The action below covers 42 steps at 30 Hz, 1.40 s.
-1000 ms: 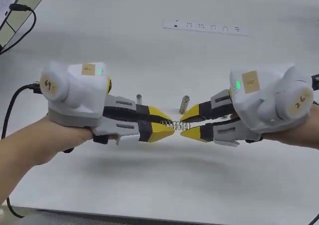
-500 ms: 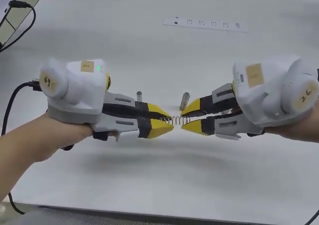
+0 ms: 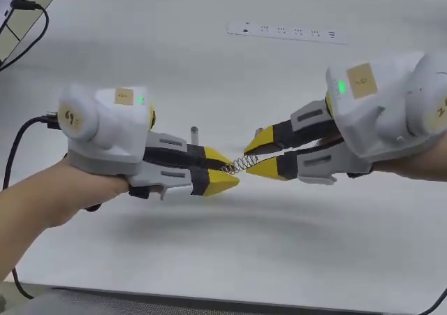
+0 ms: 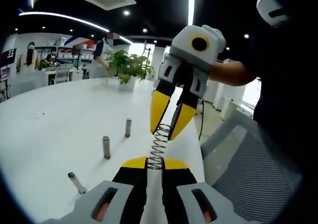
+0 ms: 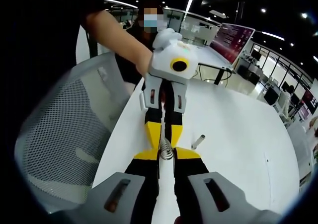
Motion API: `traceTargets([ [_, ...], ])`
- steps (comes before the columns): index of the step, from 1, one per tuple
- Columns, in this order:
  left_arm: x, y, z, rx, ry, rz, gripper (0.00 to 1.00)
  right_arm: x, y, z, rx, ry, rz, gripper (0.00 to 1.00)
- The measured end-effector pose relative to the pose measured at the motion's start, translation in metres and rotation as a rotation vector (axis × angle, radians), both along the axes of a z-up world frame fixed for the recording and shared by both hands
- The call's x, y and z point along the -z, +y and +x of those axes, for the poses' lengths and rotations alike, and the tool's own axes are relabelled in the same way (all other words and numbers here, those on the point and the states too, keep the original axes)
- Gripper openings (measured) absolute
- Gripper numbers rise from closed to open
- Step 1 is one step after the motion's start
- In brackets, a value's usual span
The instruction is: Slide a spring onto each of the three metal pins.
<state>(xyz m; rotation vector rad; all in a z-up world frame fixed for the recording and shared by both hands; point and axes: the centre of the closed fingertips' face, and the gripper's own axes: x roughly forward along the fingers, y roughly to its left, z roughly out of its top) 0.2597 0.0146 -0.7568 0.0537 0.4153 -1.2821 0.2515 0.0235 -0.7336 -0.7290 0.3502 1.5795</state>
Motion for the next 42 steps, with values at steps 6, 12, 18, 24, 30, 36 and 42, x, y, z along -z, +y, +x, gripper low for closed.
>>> traceTargets([
  [6,0.002,0.0,0.0,0.005,-0.004,0.009,0.02,-0.005,0.006,-0.004,-0.007,0.01,0.017,0.07],
  [12,0.0,-0.002,0.0,0.006,-0.016,0.002,0.02,-0.012,0.01,-0.004,0.01,0.05,0.062,0.07],
  [18,0.001,-0.004,0.0,0.014,-0.035,0.02,0.02,-0.013,0.018,-0.003,0.02,0.069,0.094,0.07],
  [24,0.002,-0.002,0.0,0.012,-0.043,0.029,0.02,-0.012,0.019,-0.001,0.046,0.092,0.12,0.07],
  [30,-0.001,-0.006,0.0,0.019,-0.048,0.021,0.02,-0.016,0.023,-0.001,0.082,0.144,0.166,0.07],
  [36,0.001,-0.006,-0.002,0.031,-0.055,0.036,0.02,-0.014,0.025,-0.004,0.076,0.131,0.167,0.07],
  [42,0.001,-0.006,-0.005,0.039,-0.055,0.042,0.02,-0.015,0.029,-0.008,0.108,0.164,0.22,0.07],
])
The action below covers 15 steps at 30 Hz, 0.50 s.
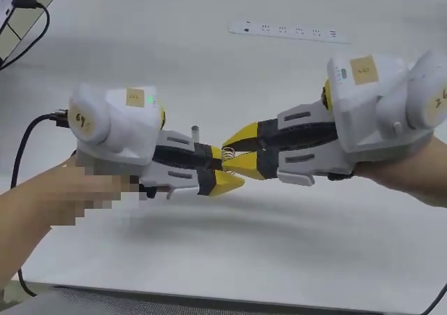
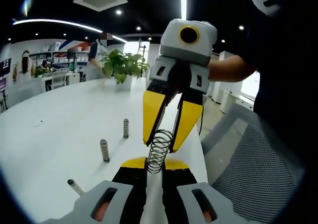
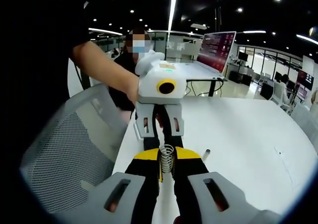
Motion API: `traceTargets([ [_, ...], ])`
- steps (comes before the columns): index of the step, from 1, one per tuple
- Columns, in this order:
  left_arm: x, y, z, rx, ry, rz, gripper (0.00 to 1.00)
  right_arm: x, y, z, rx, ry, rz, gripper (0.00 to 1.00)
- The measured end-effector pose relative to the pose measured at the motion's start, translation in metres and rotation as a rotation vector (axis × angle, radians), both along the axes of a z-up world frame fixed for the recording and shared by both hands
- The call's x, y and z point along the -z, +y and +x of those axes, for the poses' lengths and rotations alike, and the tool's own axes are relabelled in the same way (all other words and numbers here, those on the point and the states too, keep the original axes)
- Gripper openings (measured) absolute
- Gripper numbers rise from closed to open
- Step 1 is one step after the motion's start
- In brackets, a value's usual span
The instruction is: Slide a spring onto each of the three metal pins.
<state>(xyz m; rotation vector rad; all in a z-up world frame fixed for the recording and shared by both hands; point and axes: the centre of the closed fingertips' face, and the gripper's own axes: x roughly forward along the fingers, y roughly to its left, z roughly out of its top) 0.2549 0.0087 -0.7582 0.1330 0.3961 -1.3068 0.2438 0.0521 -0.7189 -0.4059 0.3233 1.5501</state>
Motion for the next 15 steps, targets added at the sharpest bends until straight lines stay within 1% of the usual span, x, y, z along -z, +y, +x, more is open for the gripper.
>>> traceTargets([
  [1,0.0,0.0,-0.001,0.002,0.002,0.0,0.02,0.0,0.0,-0.001,0.006,0.009,0.009,0.07],
  [2,0.001,0.001,-0.001,0.002,0.002,0.006,0.02,0.0,-0.001,-0.001,0.009,0.008,0.012,0.07],
  [5,0.001,0.001,-0.002,0.001,0.008,0.004,0.02,-0.001,0.0,-0.002,0.018,0.018,0.029,0.07],
  [7,0.002,0.001,-0.002,-0.002,0.007,0.01,0.03,-0.001,-0.001,-0.002,0.016,0.011,0.027,0.07],
  [8,0.001,0.001,-0.002,-0.005,0.013,0.004,0.03,-0.003,-0.001,-0.002,0.017,0.011,0.03,0.07],
  [10,-0.001,0.001,0.0,-0.01,0.007,0.0,0.03,-0.005,-0.002,-0.001,0.018,0.004,0.03,0.07],
  [12,-0.004,0.0,0.001,-0.017,0.007,-0.01,0.03,-0.008,-0.002,0.0,0.019,0.0,0.032,0.07],
  [15,-0.006,0.0,0.001,-0.019,0.0,-0.008,0.03,-0.011,-0.002,0.0,0.011,-0.013,0.023,0.07],
])
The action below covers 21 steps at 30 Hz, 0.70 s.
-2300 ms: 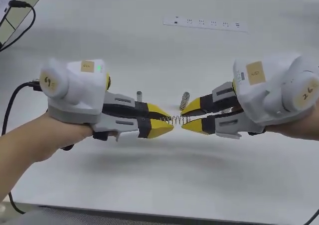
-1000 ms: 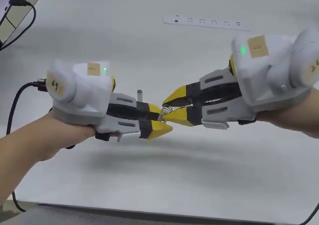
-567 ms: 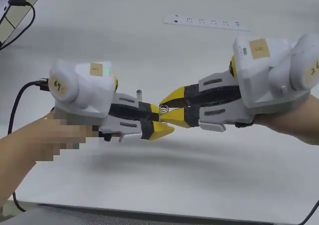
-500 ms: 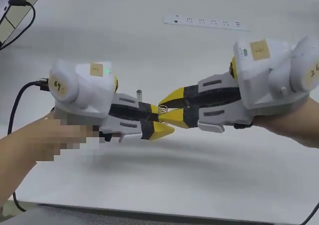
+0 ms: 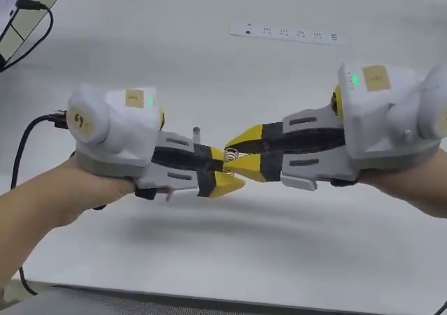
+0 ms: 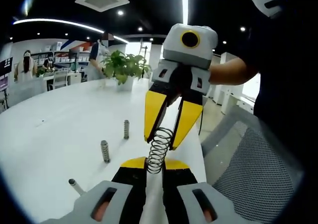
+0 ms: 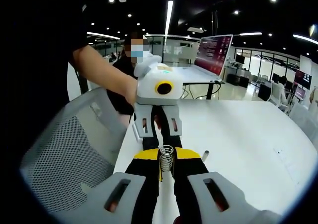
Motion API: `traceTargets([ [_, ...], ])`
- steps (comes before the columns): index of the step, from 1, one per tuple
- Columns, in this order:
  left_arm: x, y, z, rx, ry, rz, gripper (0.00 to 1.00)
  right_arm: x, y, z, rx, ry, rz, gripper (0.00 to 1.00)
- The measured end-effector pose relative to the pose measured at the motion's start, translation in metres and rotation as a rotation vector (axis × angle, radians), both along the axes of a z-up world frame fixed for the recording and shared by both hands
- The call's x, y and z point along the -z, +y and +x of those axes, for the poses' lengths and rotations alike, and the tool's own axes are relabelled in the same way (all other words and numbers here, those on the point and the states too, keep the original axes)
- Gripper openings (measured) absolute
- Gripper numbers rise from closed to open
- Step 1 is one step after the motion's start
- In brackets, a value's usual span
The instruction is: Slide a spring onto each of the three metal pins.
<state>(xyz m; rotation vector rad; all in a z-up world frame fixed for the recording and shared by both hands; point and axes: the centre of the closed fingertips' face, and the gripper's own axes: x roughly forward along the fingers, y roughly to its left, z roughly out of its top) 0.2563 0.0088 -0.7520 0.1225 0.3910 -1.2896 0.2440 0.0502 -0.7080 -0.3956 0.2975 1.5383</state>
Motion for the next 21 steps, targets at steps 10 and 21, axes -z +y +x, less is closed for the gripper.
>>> traceTargets([
  [10,0.001,0.003,0.0,-0.012,0.006,0.008,0.05,0.005,0.001,-0.002,-0.032,-0.036,-0.048,0.07],
  [21,0.005,0.013,0.003,-0.05,0.009,0.019,0.16,0.003,-0.004,0.005,-0.02,-0.052,-0.063,0.07],
])
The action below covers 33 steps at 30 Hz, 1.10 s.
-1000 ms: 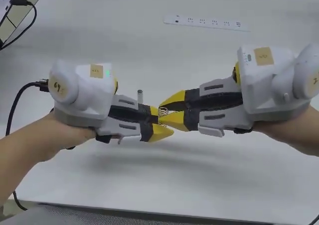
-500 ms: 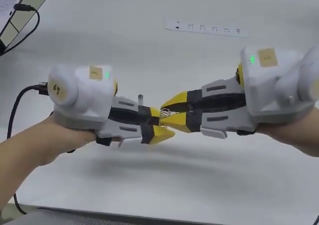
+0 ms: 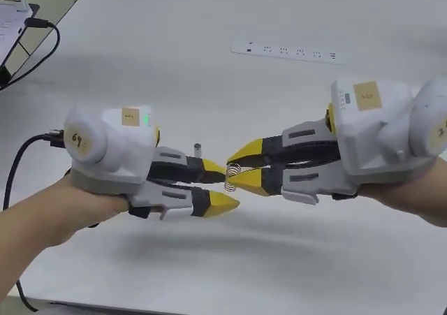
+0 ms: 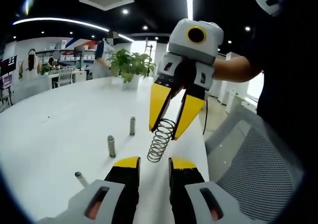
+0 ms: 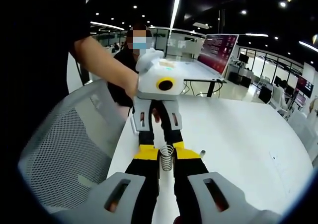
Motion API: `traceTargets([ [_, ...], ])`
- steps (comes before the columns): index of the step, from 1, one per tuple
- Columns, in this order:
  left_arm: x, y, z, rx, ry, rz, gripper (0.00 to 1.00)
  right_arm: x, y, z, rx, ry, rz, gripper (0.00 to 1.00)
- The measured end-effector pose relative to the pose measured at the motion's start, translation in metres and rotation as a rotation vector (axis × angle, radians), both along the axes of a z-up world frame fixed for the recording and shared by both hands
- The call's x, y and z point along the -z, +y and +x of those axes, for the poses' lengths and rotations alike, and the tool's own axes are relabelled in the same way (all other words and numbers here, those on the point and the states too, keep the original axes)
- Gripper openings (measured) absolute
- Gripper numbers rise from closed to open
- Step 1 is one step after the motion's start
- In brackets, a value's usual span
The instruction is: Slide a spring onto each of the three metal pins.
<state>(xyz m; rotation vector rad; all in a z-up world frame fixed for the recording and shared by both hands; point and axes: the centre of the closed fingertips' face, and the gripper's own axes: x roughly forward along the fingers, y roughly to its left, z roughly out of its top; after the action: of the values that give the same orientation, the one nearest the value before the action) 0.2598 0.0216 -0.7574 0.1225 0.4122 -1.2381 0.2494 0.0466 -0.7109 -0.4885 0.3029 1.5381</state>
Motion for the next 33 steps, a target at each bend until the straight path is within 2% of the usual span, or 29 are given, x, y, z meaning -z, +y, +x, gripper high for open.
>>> traceTargets([
  [5,0.003,0.01,0.0,-0.031,-0.001,0.012,0.22,0.0,-0.001,0.002,0.008,-0.011,-0.007,0.07],
  [9,0.006,0.019,0.001,-0.056,-0.013,0.028,0.32,0.0,-0.001,0.002,0.015,-0.014,-0.007,0.07],
  [24,0.0,0.052,0.011,-0.151,-0.043,0.033,0.39,0.001,-0.009,0.013,0.089,-0.019,0.003,0.08],
  [33,-0.004,0.066,0.011,-0.2,-0.066,0.036,0.51,0.003,-0.018,0.017,0.125,-0.009,0.009,0.08],
])
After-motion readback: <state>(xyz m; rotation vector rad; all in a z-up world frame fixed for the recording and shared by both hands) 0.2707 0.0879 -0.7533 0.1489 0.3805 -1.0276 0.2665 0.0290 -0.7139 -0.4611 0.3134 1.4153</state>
